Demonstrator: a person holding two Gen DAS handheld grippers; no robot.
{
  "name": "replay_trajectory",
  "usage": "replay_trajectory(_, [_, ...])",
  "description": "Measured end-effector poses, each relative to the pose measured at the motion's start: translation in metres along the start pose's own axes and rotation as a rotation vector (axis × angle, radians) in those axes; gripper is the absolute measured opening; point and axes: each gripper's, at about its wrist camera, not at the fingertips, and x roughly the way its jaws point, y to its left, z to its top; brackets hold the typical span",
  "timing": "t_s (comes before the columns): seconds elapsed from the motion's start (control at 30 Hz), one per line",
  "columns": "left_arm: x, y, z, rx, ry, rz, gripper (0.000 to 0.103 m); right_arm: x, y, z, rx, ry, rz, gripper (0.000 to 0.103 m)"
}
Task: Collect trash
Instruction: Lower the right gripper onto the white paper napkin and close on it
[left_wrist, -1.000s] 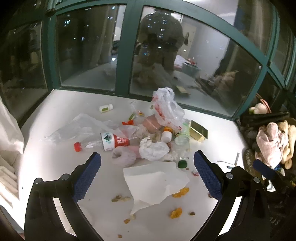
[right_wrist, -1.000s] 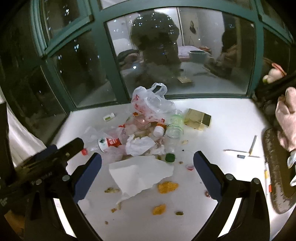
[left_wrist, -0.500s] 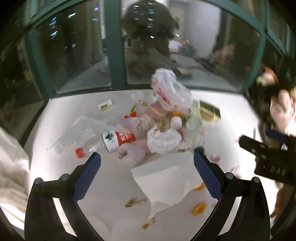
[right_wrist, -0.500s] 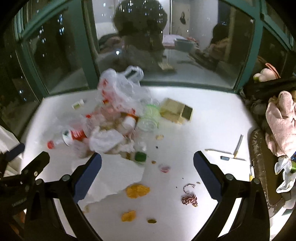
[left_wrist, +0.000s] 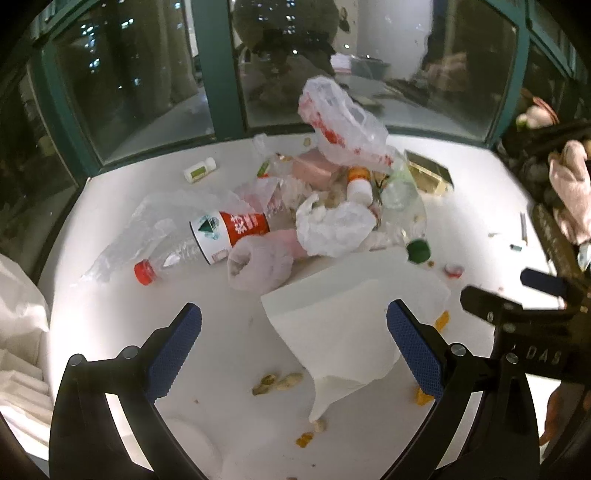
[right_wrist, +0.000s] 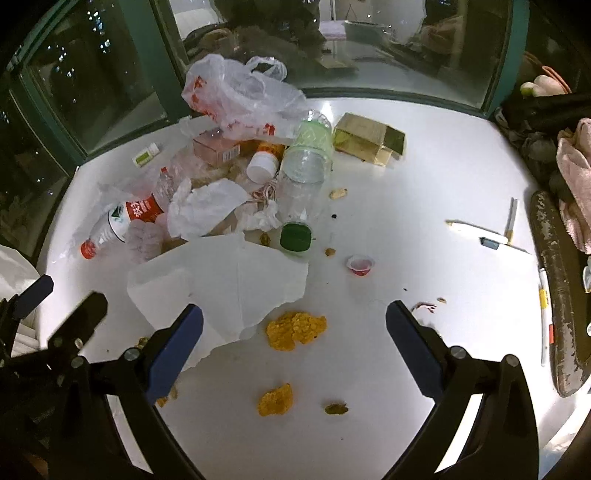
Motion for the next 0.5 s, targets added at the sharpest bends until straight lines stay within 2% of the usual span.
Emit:
replay_trajectory(0.23, [0.022,0.018,-0.009,-0.084,0.066,-0.035,0.097,0.024,0.001,-0.003,0.022,0.069,0.064,0.097])
replay_trajectory(0.37, [0.034,0.02,-0.011,-0.08,0.093,-0.024,0.097,0.034,0.0,-0.003,0.042,0.099,0.078,0.097])
replay_trajectory(0.5, [0.043,0.02,-0.011,-0.081,0.118,-0.043,0.097,0.044,-0.007,-0.004,0.104,0.141,0.112,0.097])
